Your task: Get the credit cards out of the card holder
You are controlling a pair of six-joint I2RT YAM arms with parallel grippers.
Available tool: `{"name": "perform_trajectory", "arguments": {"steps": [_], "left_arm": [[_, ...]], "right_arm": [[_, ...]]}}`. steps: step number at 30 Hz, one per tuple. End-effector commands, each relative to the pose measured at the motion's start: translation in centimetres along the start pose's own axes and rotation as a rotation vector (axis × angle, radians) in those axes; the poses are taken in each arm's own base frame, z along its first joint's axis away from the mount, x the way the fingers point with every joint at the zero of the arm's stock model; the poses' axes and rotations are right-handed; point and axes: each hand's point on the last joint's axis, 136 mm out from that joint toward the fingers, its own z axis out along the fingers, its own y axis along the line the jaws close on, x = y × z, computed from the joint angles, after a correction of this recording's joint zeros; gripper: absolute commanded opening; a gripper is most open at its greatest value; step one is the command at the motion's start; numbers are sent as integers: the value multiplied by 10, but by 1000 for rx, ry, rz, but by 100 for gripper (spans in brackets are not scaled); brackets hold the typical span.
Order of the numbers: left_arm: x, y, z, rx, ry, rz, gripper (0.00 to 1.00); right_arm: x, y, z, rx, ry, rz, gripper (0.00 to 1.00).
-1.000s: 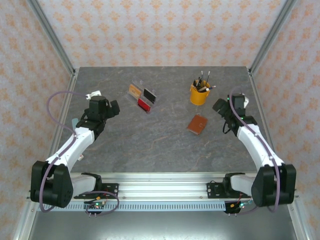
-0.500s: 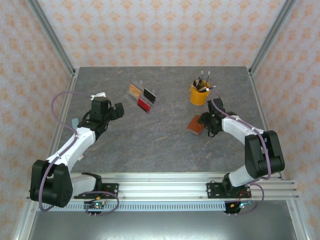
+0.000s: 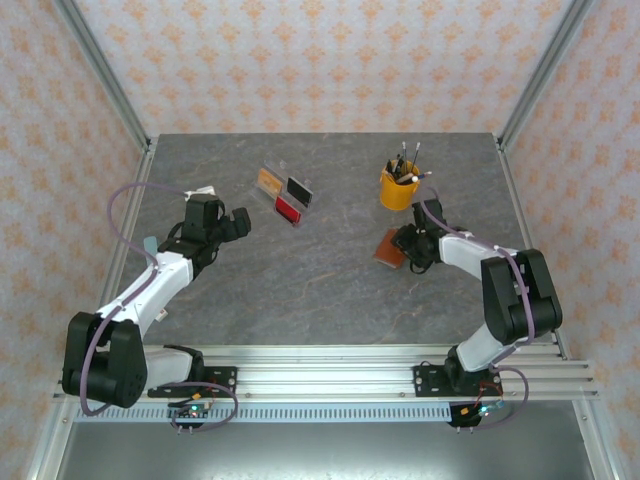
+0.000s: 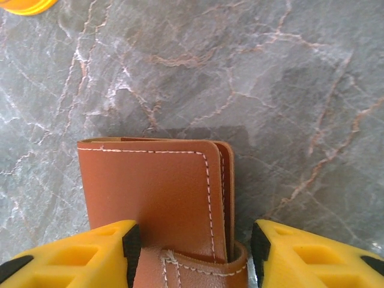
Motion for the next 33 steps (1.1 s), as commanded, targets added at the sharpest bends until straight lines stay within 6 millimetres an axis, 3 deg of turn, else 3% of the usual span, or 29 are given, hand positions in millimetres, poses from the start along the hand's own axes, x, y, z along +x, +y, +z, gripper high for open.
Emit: {"name": "perform_trajectory", "arguments": {"steps": [1, 11, 18, 24, 33], "left_arm": [[-1, -4, 2, 17, -10, -7, 100], [1, -6, 5, 25, 1, -4, 100], [1, -10, 6, 42, 7, -2, 100], [3, -11, 7, 51, 15, -2, 100], [3, -10, 6, 42, 20, -1, 100]], "right_arm": [[5, 3, 7, -30, 14, 5, 52], [5, 17, 8, -114, 18, -14, 42], [0, 27, -5, -141, -2, -50, 31], [-6, 30, -32, -72, -41, -142, 30], [-9, 41, -80, 236, -166, -438, 30]]}}
